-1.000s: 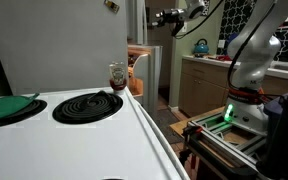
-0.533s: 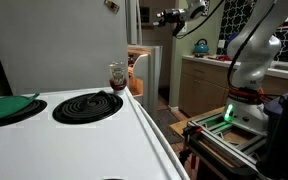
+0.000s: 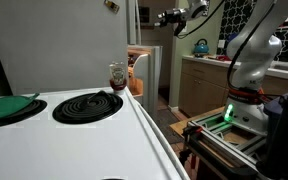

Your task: Close the top fridge door, then the bottom fridge door

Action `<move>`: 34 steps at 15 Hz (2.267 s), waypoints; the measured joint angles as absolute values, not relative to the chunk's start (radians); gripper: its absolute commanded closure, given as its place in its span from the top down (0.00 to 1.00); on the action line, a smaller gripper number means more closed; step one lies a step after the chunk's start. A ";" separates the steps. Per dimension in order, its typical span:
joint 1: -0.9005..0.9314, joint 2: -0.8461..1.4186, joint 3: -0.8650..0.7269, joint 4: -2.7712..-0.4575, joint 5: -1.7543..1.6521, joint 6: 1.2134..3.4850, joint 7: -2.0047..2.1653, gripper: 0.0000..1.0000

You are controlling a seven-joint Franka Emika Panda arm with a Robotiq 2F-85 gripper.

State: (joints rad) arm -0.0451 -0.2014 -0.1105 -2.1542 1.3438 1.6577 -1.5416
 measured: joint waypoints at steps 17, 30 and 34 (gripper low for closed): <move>-0.093 -0.115 -0.095 -2.204 1.016 1.914 -1.345 1.00; -0.080 -0.071 -0.087 -2.204 1.099 1.911 -1.334 1.00; -0.077 -0.068 -0.085 -2.204 1.115 1.903 -1.326 1.00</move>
